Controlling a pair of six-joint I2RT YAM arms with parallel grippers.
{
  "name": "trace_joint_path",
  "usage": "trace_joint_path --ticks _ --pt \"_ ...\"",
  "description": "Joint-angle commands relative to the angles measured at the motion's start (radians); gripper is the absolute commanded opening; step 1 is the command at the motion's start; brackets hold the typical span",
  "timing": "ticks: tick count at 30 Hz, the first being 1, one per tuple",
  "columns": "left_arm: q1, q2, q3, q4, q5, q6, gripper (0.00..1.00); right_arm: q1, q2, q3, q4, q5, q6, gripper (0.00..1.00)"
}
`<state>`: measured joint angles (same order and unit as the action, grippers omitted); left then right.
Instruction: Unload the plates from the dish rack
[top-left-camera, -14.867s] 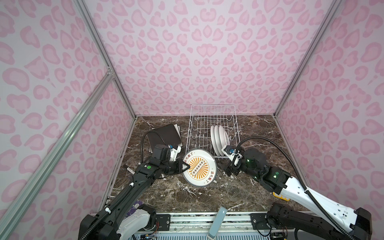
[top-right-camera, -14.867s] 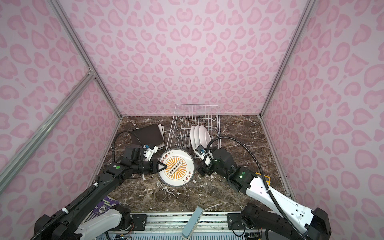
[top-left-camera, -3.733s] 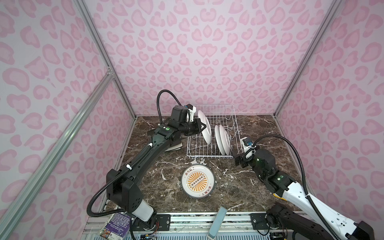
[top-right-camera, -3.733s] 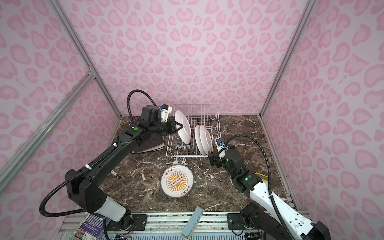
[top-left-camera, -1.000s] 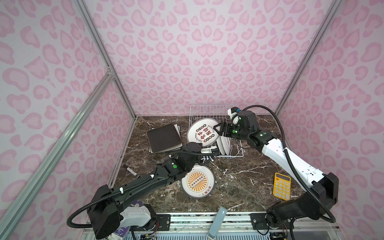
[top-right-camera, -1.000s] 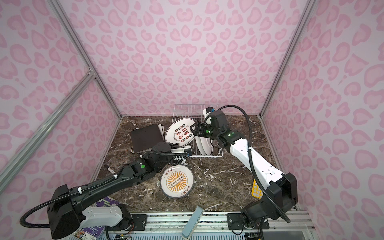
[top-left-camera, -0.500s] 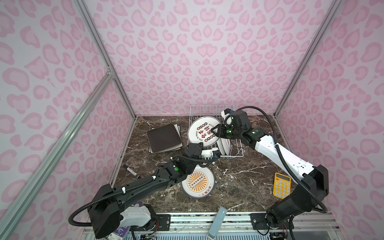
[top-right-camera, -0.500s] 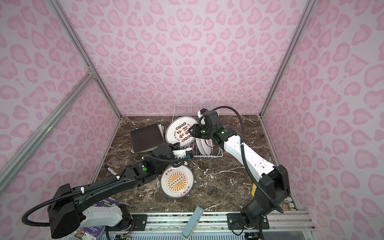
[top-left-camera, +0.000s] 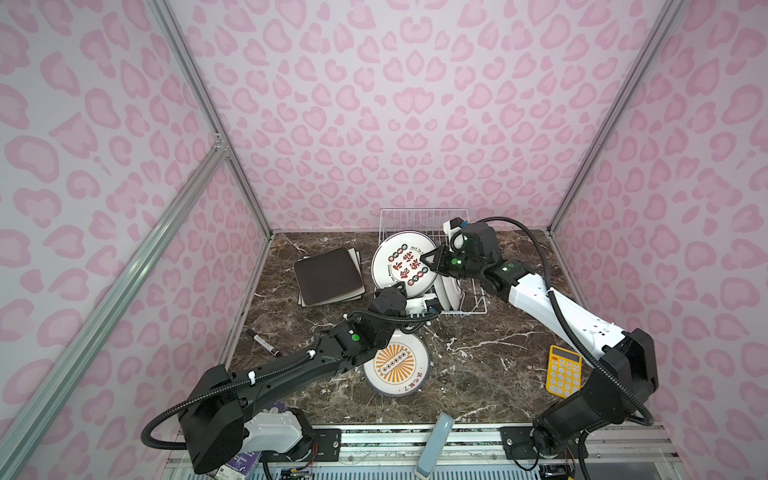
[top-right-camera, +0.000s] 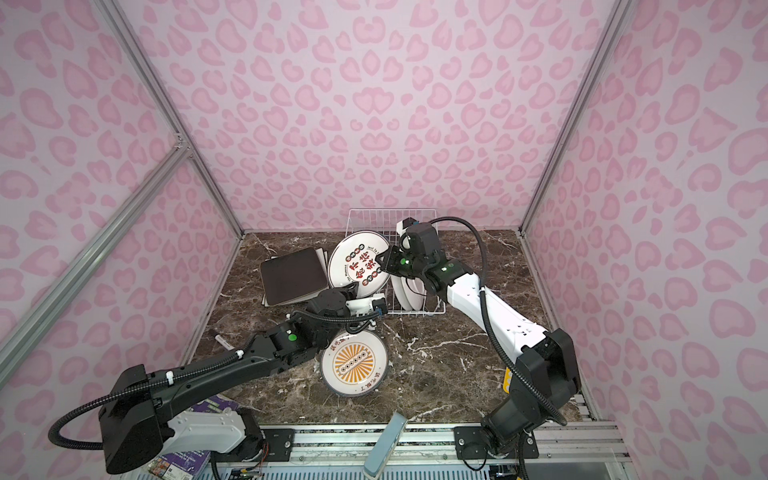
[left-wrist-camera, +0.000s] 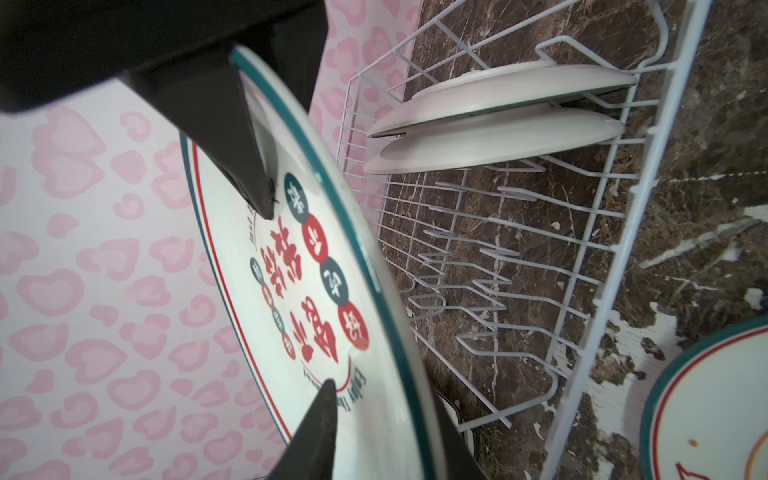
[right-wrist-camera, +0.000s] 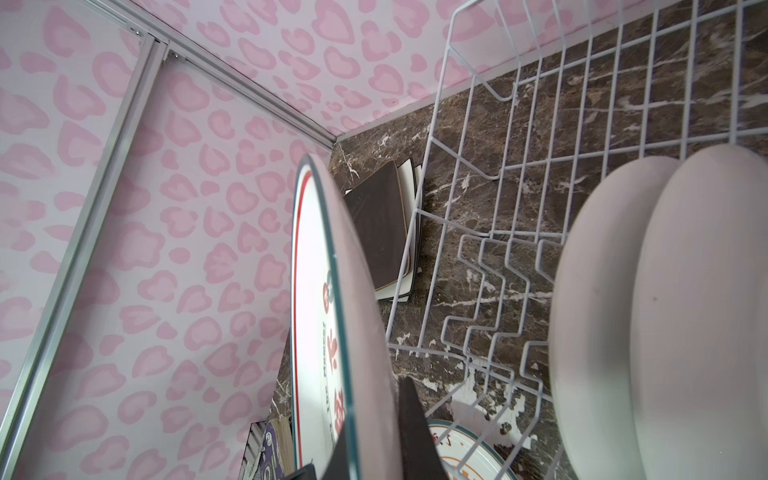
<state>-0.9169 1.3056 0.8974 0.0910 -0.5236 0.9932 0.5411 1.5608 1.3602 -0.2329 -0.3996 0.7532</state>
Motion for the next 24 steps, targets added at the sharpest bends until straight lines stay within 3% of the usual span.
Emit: trace_joint_path --ticks 1,3,5,24 --pt "0.002 0.009 0.031 0.055 -0.025 -0.051 0.38 0.001 -0.017 -0.027 0.022 -0.015 -0.05 0.0" --pt "0.004 0.013 0.03 0.067 -0.026 -0.067 0.5 -0.002 -0.032 -0.048 0.047 -0.003 -0.039 0.0" --pt "0.006 0.016 0.03 0.062 -0.019 -0.087 0.55 -0.006 -0.047 -0.073 0.072 0.009 -0.025 0.0" --pt "0.022 -0.11 0.055 0.039 0.064 -0.335 0.74 -0.079 -0.205 -0.231 0.236 0.135 0.046 0.0"
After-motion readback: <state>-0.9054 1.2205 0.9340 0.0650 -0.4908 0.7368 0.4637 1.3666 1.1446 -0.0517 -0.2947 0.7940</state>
